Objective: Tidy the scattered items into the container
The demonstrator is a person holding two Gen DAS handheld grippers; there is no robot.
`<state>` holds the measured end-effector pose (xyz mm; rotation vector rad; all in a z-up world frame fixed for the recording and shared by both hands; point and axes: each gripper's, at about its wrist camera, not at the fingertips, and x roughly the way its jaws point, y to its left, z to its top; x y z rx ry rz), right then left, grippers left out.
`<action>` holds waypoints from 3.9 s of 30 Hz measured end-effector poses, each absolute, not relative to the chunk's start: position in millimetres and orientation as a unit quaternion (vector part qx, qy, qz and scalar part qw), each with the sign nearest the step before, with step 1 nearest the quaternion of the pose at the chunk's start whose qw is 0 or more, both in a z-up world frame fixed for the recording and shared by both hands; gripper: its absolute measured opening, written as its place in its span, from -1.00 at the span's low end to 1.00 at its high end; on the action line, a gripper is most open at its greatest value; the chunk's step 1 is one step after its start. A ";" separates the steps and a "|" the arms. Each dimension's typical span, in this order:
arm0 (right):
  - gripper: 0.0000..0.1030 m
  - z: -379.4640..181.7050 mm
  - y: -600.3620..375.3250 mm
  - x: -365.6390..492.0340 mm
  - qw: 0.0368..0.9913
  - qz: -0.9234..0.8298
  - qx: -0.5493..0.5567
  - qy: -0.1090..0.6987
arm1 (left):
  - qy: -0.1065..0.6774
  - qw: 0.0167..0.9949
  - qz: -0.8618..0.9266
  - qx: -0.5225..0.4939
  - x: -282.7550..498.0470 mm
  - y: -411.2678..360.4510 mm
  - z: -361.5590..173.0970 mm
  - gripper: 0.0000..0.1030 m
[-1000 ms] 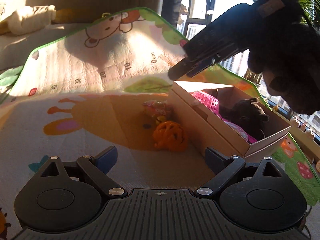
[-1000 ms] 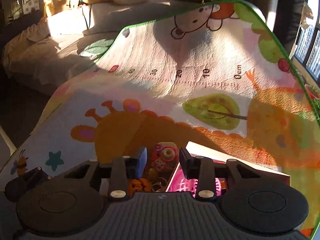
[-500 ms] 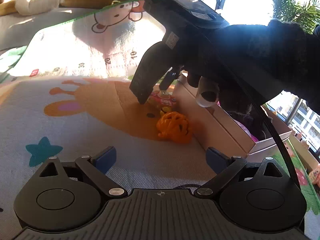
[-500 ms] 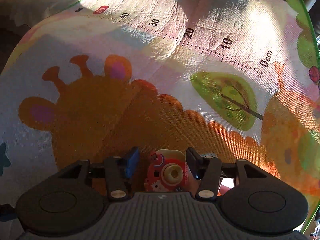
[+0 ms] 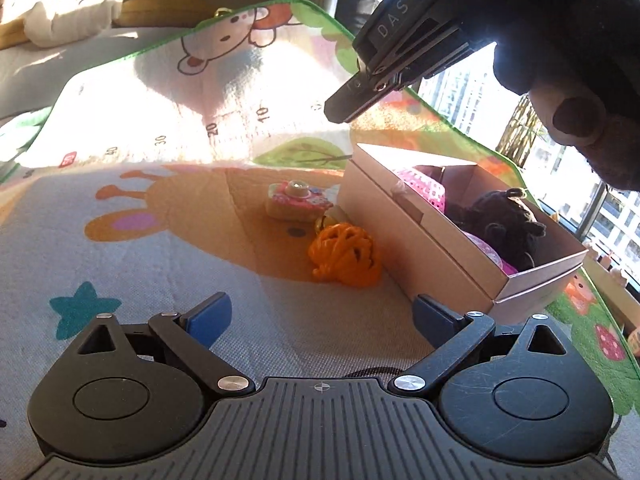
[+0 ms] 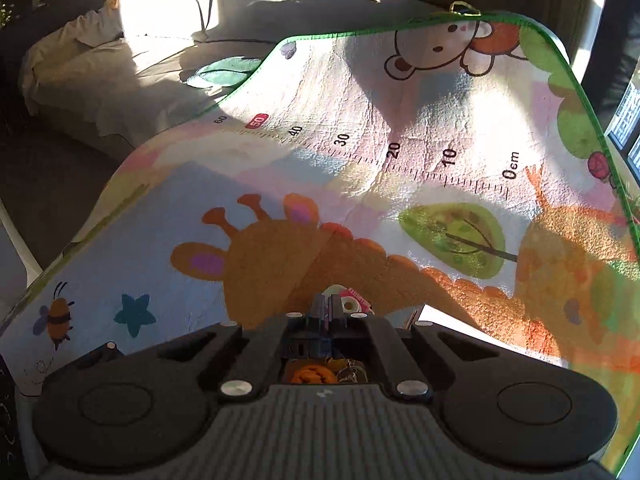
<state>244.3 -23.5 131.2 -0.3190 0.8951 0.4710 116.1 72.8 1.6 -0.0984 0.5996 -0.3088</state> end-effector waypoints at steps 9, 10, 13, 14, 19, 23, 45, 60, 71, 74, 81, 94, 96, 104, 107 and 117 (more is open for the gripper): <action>0.20 73.8 5.3 295.8 0.842 0.203 -0.209 0.453 | 0.293 0.940 -0.161 -0.074 117.0 80.2 -0.1 0.95; 0.20 69.1 8.3 299.3 0.837 0.208 -0.212 0.459 | 0.294 0.939 -0.163 -0.079 117.6 81.7 -0.5 0.95; 0.26 54.7 13.8 309.3 0.819 0.219 -0.205 0.489 | 0.297 0.936 -0.163 -0.093 119.0 85.9 -1.5 0.95; 0.30 51.7 15.1 309.8 0.820 0.217 -0.207 0.487 | 0.298 0.935 -0.164 -0.096 119.4 86.8 -1.8 0.95; -0.19 60.0 11.6 297.8 0.835 0.214 -0.202 0.465 | 0.296 0.936 -0.167 -0.095 117.8 86.4 -1.2 0.95; -0.19 91.4 -3.9 266.4 0.857 0.237 -0.165 0.427 | 0.291 0.937 -0.169 -0.089 115.6 84.9 -0.2 0.96; -0.07 100.1 -207.9 43.9 0.884 0.277 0.003 0.378 | 0.283 0.949 -0.137 0.030 139.1 48.7 9.4 0.96; 0.42 61.8 -309.2 61.9 0.926 0.119 0.114 0.339 | 0.298 0.928 -0.207 0.089 173.7 20.0 -0.4 0.50; 0.49 42.2 -302.7 104.1 0.919 0.120 0.200 0.318 | 0.310 0.929 -0.181 0.093 161.3 29.9 0.7 0.15; 0.53 42.9 -288.6 104.0 0.925 0.106 0.182 0.316 | 0.318 0.929 -0.178 0.063 134.9 48.4 2.5 0.15; 0.56 44.5 -261.5 106.8 0.915 0.156 0.179 0.326 | 0.331 0.919 -0.213 0.015 72.9 57.7 3.9 0.12; 0.66 42.3 -232.0 43.4 0.924 0.182 0.076 0.327 | 0.297 0.919 -0.252 0.066 39.9 5.0 15.7 0.82; 0.72 37.3 -222.8 30.4 0.924 0.182 0.029 0.334 | 0.301 0.923 -0.233 0.056 44.8 9.5 15.4 0.83; 0.77 28.6 -202.4 0.8 0.913 0.217 -0.059 0.340 | 0.326 0.919 -0.220 0.021 64.3 18.2 9.3 0.87; 0.79 39.2 -215.3 10.9 0.927 0.191 -0.023 0.322 | 0.323 0.921 -0.216 0.026 69.5 16.2 6.2 0.88; 0.88 41.7 -241.5 77.3 0.955 0.034 -0.008 0.295 | 0.326 0.919 -0.221 0.029 64.7 19.7 3.1 0.89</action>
